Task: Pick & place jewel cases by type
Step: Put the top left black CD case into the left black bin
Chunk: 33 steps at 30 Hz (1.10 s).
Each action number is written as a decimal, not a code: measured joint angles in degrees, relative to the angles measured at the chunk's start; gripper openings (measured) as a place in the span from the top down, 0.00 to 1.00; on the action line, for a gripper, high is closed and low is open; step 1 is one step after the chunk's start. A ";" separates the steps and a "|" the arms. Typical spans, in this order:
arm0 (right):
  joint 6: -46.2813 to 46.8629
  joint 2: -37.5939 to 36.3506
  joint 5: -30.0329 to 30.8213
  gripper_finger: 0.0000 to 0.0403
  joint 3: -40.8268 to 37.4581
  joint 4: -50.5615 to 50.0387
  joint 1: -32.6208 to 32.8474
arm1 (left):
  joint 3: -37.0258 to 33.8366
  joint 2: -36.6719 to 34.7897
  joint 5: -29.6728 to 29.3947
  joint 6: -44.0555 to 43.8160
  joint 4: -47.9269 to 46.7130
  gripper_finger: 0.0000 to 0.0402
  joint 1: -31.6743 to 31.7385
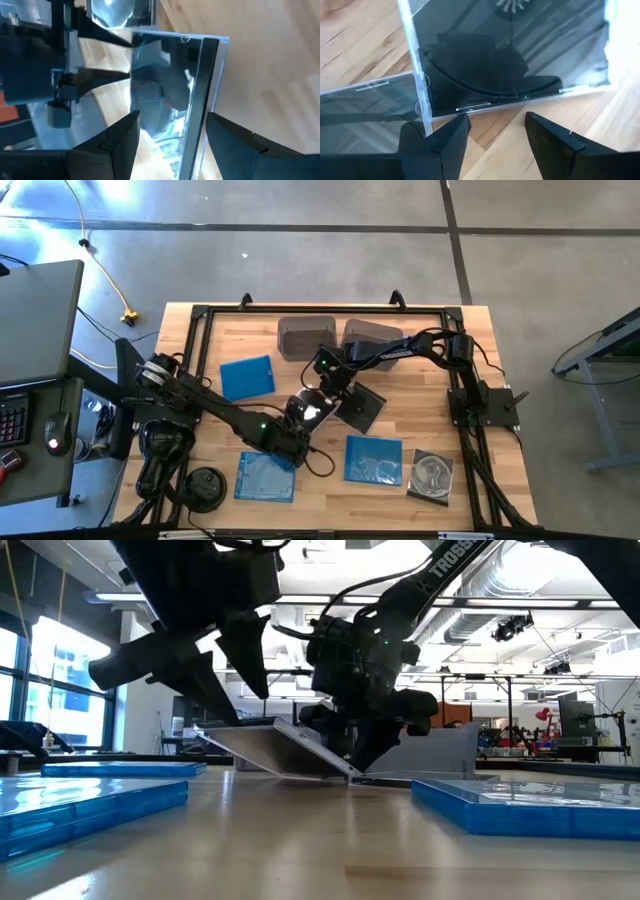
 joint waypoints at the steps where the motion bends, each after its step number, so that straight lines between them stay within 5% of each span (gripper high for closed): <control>1: -0.18 0.00 -0.06 0.51 0.00 0.00 0.00 | 0.00 0.00 -0.73 0.44 -0.30 0.46 0.01; 14: 1.89 0.04 -1.04 0.51 -0.15 1.96 0.11 | 4.79 -3.27 -3.57 3.53 -0.80 0.46 1.44; 20: 2.54 0.04 -2.36 0.51 -0.15 2.45 0.11 | 4.74 -2.68 13.55 3.12 -2.57 0.46 7.08; 33: 2.12 0.04 -3.11 0.51 -0.15 2.89 0.11 | 5.84 -2.71 13.37 6.17 -0.75 0.57 9.26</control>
